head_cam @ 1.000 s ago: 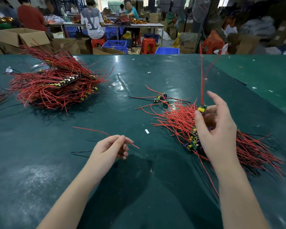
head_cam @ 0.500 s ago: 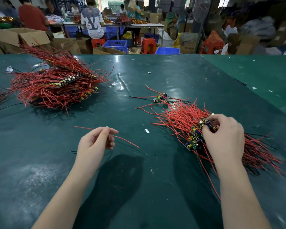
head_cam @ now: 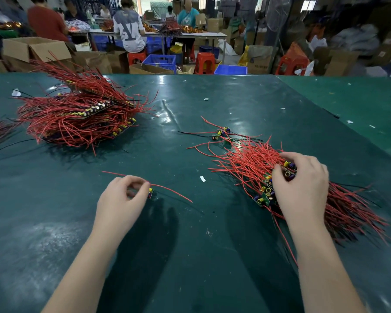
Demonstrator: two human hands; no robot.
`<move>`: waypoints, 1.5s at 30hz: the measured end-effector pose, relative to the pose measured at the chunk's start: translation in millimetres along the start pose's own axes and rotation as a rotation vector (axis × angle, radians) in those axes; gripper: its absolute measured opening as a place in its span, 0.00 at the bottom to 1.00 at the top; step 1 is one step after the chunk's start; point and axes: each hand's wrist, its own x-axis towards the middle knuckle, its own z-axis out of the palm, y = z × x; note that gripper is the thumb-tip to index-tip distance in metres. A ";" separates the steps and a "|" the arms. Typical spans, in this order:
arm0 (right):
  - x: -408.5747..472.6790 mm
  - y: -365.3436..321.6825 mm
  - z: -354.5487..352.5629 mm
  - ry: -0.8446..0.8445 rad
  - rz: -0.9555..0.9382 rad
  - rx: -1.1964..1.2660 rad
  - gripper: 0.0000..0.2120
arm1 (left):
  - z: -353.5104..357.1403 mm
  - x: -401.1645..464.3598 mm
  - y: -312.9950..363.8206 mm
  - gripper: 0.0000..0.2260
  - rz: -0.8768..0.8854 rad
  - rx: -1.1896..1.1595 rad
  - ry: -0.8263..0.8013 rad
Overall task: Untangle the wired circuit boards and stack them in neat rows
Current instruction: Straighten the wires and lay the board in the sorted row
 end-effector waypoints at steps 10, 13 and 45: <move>-35.0 -35.5 18.9 -0.406 -0.244 0.356 0.09 | 10.1 -7.8 4.0 0.13 0.076 0.014 -0.068; -45.4 -38.4 27.7 -0.627 -0.178 0.308 0.09 | 14.3 -14.4 10.0 0.14 0.121 -0.133 -0.121; -49.4 -52.1 36.8 -0.589 0.380 1.025 0.07 | 28.1 -42.1 29.1 0.16 0.549 -0.027 -0.281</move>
